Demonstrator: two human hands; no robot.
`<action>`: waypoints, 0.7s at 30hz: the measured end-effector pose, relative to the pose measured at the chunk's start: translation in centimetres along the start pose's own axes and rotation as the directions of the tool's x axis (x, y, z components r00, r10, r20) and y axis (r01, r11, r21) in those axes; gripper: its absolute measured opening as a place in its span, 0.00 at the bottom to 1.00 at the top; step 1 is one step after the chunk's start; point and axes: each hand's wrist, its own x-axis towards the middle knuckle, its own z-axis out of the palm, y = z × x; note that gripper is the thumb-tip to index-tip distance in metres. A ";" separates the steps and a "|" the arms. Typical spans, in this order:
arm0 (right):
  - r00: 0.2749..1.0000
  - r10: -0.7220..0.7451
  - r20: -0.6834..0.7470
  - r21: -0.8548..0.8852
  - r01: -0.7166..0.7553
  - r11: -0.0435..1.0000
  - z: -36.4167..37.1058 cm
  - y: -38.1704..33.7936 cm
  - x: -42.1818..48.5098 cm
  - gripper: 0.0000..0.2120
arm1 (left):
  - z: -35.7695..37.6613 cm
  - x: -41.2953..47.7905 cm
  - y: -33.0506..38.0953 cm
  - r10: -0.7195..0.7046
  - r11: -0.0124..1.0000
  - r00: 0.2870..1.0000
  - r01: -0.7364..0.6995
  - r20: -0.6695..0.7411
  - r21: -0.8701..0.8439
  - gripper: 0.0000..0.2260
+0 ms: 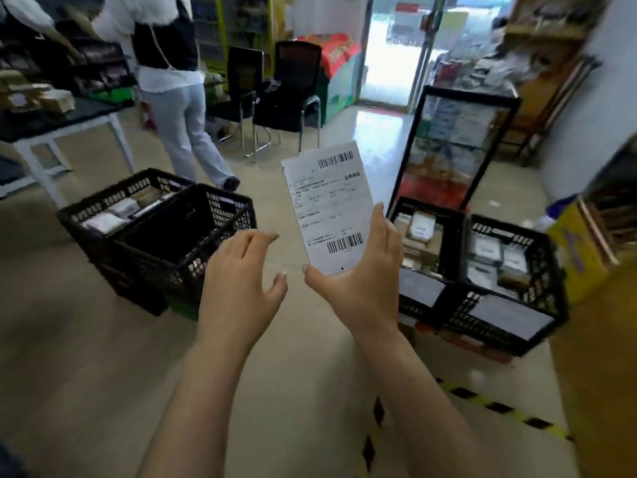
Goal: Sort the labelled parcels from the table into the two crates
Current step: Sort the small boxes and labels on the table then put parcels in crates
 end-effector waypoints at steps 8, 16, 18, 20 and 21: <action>0.977 0.132 -0.165 -0.112 -0.151 0.982 -14.0 12.5 3.2 0.60 | 11.6 3.1 15.2 0.188 0.971 0.977 -0.169 0.100 -0.171 0.25; 0.902 0.255 -0.349 -0.176 -0.331 0.927 -20.4 21.1 5.8 0.60 | 19.9 5.8 24.5 0.343 0.916 0.919 -0.281 0.196 -0.286 0.26; 0.883 0.276 -0.378 -0.168 -0.359 0.918 -21.5 22.9 7.0 0.60 | 22.1 6.9 26.1 0.363 0.906 0.907 -0.289 0.216 -0.309 0.26; 0.864 0.296 -0.407 -0.167 -0.389 0.906 -22.4 24.7 8.6 0.60 | 24.4 8.4 27.6 0.383 0.897 0.896 -0.303 0.223 -0.324 0.26; 0.854 0.303 -0.423 -0.170 -0.403 0.899 -22.8 25.6 9.6 0.60 | 25.6 9.3 28.4 0.394 0.891 0.890 -0.310 0.227 -0.331 0.26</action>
